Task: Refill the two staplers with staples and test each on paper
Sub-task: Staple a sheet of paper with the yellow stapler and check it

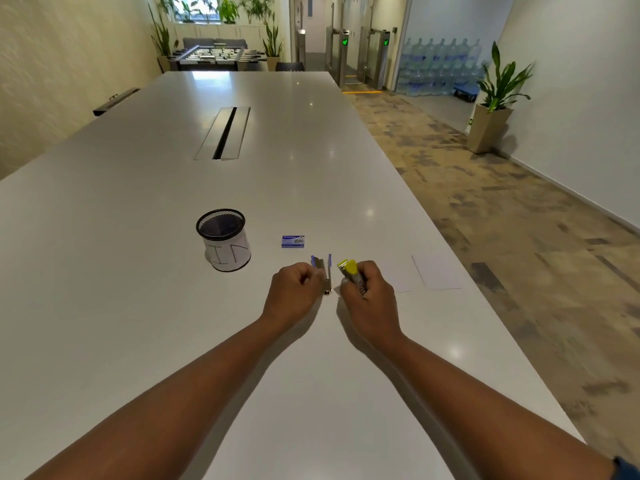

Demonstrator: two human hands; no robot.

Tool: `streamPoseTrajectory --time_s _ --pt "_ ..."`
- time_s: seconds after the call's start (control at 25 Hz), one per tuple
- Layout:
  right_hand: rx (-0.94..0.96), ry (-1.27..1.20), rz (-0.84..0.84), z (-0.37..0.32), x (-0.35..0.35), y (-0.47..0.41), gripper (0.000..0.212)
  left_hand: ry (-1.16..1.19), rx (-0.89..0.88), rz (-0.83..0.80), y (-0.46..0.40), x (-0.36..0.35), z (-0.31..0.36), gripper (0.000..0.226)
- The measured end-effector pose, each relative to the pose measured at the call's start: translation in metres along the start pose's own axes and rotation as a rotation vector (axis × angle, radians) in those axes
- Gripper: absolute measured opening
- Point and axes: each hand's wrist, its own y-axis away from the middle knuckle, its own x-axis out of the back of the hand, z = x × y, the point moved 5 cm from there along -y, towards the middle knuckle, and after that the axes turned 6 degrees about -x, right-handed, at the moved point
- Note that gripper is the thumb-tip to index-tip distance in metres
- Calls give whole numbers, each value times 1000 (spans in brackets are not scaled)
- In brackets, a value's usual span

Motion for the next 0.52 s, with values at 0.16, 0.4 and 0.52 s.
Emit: streamPoseTrajectory --time_s 0.16,0.4,0.52 --pt "-55 32 120 16 44 -17 12 -45 -142 -153 -8 -38 36 4" --pt "-235 13 169 50 81 -37 20 -370 -296 -477 -26 -95 51 65" --pt "-297 -132 159 61 88 -35 14 -550 -346 -596 -39 -117 51 75"
